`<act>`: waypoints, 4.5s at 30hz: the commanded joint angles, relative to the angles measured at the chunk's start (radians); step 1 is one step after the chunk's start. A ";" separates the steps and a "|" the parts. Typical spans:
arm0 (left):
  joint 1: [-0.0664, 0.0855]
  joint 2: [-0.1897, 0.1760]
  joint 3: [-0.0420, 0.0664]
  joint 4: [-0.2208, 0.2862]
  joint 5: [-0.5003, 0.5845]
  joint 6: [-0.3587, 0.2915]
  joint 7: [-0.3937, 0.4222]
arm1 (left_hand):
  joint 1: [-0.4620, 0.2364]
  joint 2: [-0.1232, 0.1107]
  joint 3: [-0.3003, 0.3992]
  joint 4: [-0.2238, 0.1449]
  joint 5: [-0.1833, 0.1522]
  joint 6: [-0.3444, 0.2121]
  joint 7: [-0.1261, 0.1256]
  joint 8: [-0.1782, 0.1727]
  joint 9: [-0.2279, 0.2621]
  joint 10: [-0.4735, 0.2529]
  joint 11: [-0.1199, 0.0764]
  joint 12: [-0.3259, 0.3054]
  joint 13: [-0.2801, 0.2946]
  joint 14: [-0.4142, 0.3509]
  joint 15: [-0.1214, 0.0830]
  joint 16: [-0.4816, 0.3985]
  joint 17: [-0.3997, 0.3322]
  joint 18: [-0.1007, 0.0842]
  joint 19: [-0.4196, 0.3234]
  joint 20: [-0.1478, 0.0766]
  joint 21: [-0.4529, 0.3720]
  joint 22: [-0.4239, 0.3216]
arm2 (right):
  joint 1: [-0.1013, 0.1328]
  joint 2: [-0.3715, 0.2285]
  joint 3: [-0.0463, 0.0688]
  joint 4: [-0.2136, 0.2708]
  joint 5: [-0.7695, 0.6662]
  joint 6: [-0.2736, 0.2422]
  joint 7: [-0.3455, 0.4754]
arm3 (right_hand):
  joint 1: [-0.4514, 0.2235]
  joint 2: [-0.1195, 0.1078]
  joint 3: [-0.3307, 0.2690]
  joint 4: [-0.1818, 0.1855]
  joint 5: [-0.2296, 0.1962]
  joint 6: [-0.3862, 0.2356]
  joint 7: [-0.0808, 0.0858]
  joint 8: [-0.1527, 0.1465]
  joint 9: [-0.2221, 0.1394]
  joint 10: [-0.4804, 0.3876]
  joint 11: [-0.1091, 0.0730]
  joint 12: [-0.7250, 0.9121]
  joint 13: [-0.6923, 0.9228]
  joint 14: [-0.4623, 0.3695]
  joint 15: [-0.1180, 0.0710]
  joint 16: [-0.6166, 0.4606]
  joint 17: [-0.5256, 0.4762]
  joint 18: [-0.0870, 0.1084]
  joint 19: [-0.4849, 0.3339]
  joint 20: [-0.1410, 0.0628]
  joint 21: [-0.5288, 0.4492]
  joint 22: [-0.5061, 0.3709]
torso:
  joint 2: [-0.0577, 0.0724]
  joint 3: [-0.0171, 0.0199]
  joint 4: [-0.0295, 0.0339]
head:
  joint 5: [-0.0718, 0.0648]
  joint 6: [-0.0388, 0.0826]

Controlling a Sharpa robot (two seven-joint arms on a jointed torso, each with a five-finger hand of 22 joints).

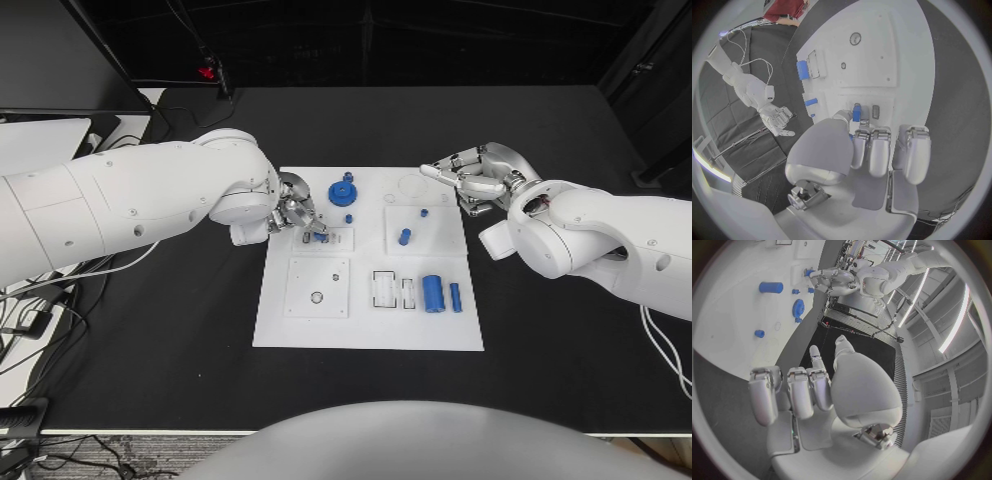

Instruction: Assemble the parts on the task board

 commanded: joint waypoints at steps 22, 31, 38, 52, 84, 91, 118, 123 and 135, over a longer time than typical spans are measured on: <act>-0.003 0.015 -0.001 -0.016 0.000 0.028 -0.014 | -0.007 0.005 0.007 -0.002 -0.004 0.002 0.003 -0.011 -0.001 0.108 -0.005 0.001 0.260 0.103 -0.009 0.001 0.263 -0.006 0.103 -0.005 0.003 0.263 | 0.001 -0.003 0.000 0.004 0.016 0.006 0.003 | -0.003 0.011 -0.007 -0.002 0.000 -0.004 -0.005 0.004 0.002 0.104 0.000 0.002 0.263 0.106 0.001 0.002 0.263 -0.007 0.107 0.001 0.003 0.263 | 0.000 -0.0003 -0.0010 | 0.001 0.000; -0.004 0.018 -0.001 -0.016 0.000 0.037 -0.017 | -0.010 0.005 0.008 -0.001 -0.009 0.000 0.004 -0.013 -0.001 0.108 -0.004 0.001 0.260 0.103 -0.008 0.001 0.263 -0.006 0.103 -0.005 0.003 0.263 | 0.001 -0.003 0.000 0.004 0.019 0.006 0.003 | -0.004 0.013 -0.009 -0.002 0.000 -0.004 -0.005 0.005 0.002 0.104 0.000 0.002 0.263 0.106 0.001 0.002 0.263 -0.007 0.107 0.001 0.003 0.263 | 0.000 0.0007 0.0004 | 0.000 0.000; -0.004 0.017 -0.001 -0.018 0.000 0.043 -0.024 | -0.013 0.005 0.007 -0.001 -0.012 0.000 0.004 -0.014 -0.001 0.108 -0.004 0.001 0.260 0.103 -0.008 0.001 0.263 -0.006 0.103 -0.005 0.003 0.263 | 0.001 -0.002 0.000 0.004 0.021 0.007 0.003 | -0.004 0.013 -0.009 -0.002 0.000 -0.004 -0.005 0.005 0.002 0.104 0.000 0.002 0.263 0.106 0.001 0.002 0.263 -0.007 0.107 0.001 0.003 0.263 | 0.000 -0.0003 -0.0009 | 0.000 0.000; -0.005 0.017 -0.001 -0.020 0.000 0.050 -0.031 | -0.122 0.016 -0.036 0.001 -0.187 0.003 0.011 -0.045 -0.001 0.108 0.003 0.001 0.260 0.103 -0.002 0.001 0.263 -0.006 0.103 0.000 0.003 0.263 | 0.001 -0.002 0.000 0.004 0.022 0.008 0.003 | -0.006 0.015 -0.011 -0.002 0.000 -0.005 -0.006 0.006 0.002 0.104 -0.001 0.002 0.263 0.106 0.000 0.002 0.263 -0.007 0.107 0.001 0.003 0.263 | 0.000 0.0001 0.0001 | -0.001 0.000; 0.017 -0.065 -0.001 0.054 0.000 -0.057 0.093 | -0.364 -0.005 -0.265 -0.002 -0.541 -0.008 0.018 -0.027 0.044 0.108 0.009 0.001 0.260 0.103 0.006 0.001 0.263 -0.006 0.103 0.009 0.003 0.263 | 0.001 -0.003 0.000 -0.001 0.022 0.008 -0.002 | -0.007 0.017 -0.014 -0.002 0.000 -0.006 -0.006 0.008 0.002 0.104 -0.001 0.002 0.263 0.106 0.000 0.002 0.263 -0.007 0.107 0.000 0.003 0.263 | -0.001 0.0003 0.0006 | 0.008 0.000; 0.056 -0.103 -0.001 0.085 0.000 -0.040 0.116 | -0.341 -0.010 -0.270 -0.003 -0.531 -0.015 0.016 -0.005 0.061 0.108 0.007 0.001 0.260 0.103 0.005 0.001 0.263 -0.006 0.103 0.008 0.003 0.263 | 0.001 -0.002 0.000 -0.003 0.022 0.007 -0.002 | -0.007 0.017 -0.014 -0.002 0.000 -0.006 -0.006 0.008 0.002 0.104 -0.001 0.002 0.263 0.106 0.000 0.002 0.263 -0.007 0.107 0.000 0.003 0.263 | 0.000 -0.0009 -0.0013 | 0.015 0.000; 0.078 -0.041 -0.001 -0.162 0.000 0.084 0.109 | -0.261 0.001 -0.264 -0.004 -0.508 -0.032 0.010 0.038 0.094 0.108 0.002 0.001 0.260 0.103 -0.001 0.001 0.263 -0.006 0.103 0.003 0.003 0.263 | 0.001 0.005 0.000 -0.007 0.022 0.007 -0.003 | -0.005 0.021 -0.015 -0.003 0.002 -0.007 -0.006 0.009 0.002 0.104 -0.001 0.002 0.263 0.106 0.000 0.002 0.263 -0.007 0.107 0.000 0.003 0.263 | 0.001 -0.0009 -0.0022 | 0.073 0.027; 0.060 -0.013 -0.001 -0.203 -0.011 0.084 0.110 | -0.245 0.009 -0.262 -0.004 -0.502 -0.040 0.011 0.040 0.096 0.108 0.002 0.001 0.260 0.103 -0.001 0.001 0.263 -0.006 0.103 0.002 0.003 0.263 | 0.000 0.006 0.000 -0.007 0.022 0.006 -0.002 | -0.005 0.021 -0.015 -0.003 0.002 -0.007 -0.006 0.009 0.002 0.104 -0.001 0.002 0.263 0.106 0.000 0.002 0.263 -0.007 0.107 0.000 0.003 0.263 | 0.000 -0.0003 -0.0008 | 0.078 0.032; 0.035 0.025 -0.001 -0.252 -0.022 0.099 0.113 | -0.237 0.016 -0.261 -0.003 -0.497 -0.044 0.011 0.039 0.097 0.108 0.003 0.001 0.260 0.103 -0.001 0.001 0.263 -0.006 0.103 0.002 0.003 0.263 | -0.001 0.008 0.000 -0.007 0.022 0.005 -0.001 | -0.004 0.022 -0.015 -0.004 0.003 -0.007 -0.006 0.010 0.002 0.104 -0.001 0.002 0.263 0.106 0.000 0.002 0.263 -0.007 0.107 0.000 0.003 0.263 | 0.000 -0.0001 -0.0005 | 0.078 0.037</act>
